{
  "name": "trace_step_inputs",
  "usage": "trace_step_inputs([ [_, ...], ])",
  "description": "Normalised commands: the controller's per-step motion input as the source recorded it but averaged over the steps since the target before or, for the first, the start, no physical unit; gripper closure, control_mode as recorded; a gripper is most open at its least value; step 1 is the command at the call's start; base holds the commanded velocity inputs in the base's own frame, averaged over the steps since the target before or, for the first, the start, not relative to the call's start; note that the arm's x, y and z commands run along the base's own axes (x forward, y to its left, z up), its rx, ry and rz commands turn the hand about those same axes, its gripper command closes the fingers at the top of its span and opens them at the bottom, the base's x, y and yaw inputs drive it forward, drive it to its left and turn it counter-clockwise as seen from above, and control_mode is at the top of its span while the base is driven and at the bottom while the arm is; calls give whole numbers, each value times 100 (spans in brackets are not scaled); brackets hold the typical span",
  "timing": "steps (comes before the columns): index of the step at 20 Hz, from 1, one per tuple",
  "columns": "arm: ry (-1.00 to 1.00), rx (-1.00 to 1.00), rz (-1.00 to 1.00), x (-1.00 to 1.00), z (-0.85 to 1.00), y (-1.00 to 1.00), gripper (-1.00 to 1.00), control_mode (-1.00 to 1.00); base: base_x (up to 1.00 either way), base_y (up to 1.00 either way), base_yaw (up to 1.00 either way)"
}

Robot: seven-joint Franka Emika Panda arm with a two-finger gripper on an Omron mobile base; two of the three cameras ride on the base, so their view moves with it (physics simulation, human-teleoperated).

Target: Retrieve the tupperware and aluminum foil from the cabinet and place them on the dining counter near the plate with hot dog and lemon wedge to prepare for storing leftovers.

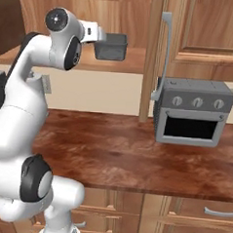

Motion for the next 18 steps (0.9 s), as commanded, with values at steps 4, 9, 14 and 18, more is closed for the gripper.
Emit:
trace_step_inputs([
  [4,2,0,1,44,0,0,-100,-100,0,0,0],
  [9,3,0,0,45,0,0,-100,-100,0,0,0],
  [14,7,0,0,32,-12,0,-100,-100,0,0,0],
  [18,5,0,0,27,-21,0,-100,-100,0,0,0],
])
